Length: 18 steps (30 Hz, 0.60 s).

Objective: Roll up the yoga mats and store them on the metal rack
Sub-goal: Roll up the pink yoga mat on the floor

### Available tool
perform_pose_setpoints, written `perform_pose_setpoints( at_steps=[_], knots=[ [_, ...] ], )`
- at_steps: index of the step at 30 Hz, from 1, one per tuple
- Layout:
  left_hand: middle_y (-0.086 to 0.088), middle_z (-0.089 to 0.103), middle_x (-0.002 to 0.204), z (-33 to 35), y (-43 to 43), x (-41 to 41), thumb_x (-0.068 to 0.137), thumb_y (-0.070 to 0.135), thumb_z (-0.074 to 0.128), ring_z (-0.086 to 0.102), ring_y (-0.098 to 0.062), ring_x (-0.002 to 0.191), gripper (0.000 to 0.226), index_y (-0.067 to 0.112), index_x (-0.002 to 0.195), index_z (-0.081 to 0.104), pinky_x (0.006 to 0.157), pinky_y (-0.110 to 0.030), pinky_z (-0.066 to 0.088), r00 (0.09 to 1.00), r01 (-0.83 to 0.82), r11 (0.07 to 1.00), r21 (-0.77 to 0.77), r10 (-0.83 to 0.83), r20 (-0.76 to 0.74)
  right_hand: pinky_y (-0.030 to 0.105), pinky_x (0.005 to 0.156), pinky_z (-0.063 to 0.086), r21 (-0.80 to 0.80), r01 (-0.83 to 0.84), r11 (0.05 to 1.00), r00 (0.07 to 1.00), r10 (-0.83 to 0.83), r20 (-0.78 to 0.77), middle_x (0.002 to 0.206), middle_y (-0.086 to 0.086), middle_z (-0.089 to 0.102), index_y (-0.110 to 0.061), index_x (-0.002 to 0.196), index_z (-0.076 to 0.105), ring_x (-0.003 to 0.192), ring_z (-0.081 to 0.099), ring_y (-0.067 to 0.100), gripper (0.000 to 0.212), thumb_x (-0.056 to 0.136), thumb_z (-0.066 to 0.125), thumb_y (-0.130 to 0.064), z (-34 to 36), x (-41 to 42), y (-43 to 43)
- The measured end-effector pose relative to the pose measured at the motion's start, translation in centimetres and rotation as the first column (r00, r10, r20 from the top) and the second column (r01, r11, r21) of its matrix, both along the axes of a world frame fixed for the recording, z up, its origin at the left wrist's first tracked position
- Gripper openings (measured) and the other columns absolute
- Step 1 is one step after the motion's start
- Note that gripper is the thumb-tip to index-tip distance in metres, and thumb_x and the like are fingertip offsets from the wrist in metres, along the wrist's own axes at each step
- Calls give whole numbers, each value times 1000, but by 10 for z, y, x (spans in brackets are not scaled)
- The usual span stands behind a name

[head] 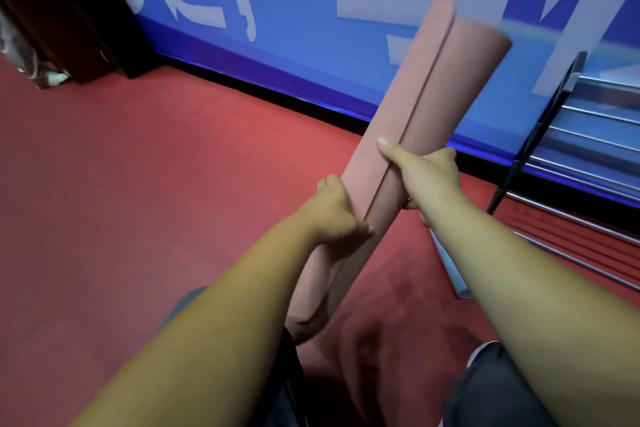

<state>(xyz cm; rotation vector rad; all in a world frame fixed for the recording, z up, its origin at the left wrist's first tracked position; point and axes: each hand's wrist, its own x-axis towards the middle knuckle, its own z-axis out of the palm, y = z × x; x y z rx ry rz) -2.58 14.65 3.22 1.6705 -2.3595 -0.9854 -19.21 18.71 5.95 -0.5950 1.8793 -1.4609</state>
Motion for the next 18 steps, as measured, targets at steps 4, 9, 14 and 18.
perform_pose_setpoints(
  at_steps=[4,9,14,18],
  knots=[
    [-7,65,127,14,-7,15,86,0,72,73,-9,85,62,23,140,53,71,-34,61,900,14,974,226,86,-427,39,97,58,-17,-123,992,976,118,-185,128,-5,68,-20,133,45,108,70,17,96,62,99,-54,-8,6,9],
    [6,70,134,32,-9,28,84,28,65,72,-34,111,57,49,137,62,92,-60,61,681,-68,930,362,309,-664,39,101,56,-13,-285,958,917,269,-294,135,-13,63,-28,147,38,119,65,10,116,51,99,-55,-22,17,23],
    [-8,65,142,51,6,37,86,96,39,69,-43,120,77,51,144,61,93,-70,57,603,-44,848,528,444,-663,39,105,54,97,-438,894,852,447,-273,142,-9,58,-29,150,32,124,62,12,118,54,97,-53,-32,25,39],
    [-23,70,125,66,23,44,83,102,23,69,-44,104,104,25,128,78,93,-72,54,582,-54,821,568,488,-650,47,104,56,-34,-543,839,836,536,-115,116,-17,74,-34,138,57,113,71,12,80,63,81,-47,-19,18,51]
  ],
)
